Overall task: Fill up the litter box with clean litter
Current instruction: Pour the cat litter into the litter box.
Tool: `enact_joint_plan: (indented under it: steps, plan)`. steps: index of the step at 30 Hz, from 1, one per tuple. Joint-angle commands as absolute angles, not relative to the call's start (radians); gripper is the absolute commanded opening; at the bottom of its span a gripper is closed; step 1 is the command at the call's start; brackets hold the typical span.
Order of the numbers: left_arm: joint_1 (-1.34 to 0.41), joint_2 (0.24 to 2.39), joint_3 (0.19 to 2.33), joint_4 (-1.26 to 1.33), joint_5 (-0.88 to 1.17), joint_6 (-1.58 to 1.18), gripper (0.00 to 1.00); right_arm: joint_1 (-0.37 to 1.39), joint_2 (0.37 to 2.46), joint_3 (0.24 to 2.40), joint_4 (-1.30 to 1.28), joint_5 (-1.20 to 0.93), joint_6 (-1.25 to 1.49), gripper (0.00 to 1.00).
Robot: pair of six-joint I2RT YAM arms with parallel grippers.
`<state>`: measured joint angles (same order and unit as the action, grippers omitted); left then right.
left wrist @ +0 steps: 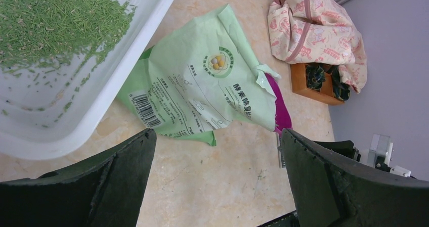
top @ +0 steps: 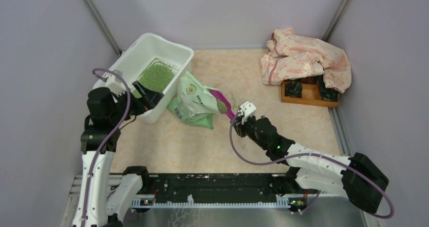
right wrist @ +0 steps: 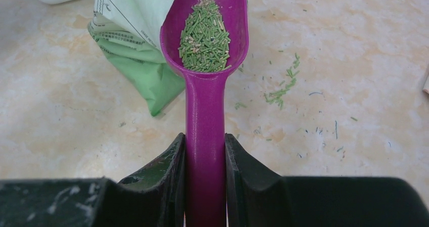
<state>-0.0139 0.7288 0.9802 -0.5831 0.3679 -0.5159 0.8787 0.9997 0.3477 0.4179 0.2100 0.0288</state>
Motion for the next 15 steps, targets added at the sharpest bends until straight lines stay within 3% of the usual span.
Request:
enact_joint_plan:
  steps: [1, 15]
  plan:
    - [-0.009, 0.713, 0.988, -0.554, 0.384, -0.518, 0.99, 0.871, 0.922, 0.345, 0.411, 0.229, 0.052, 0.0]
    - [-0.009, 0.716, 0.971, -0.533, 0.388, -0.525, 0.99, 0.876, 0.725, 0.42, 0.197, 0.299, 0.069, 0.0]
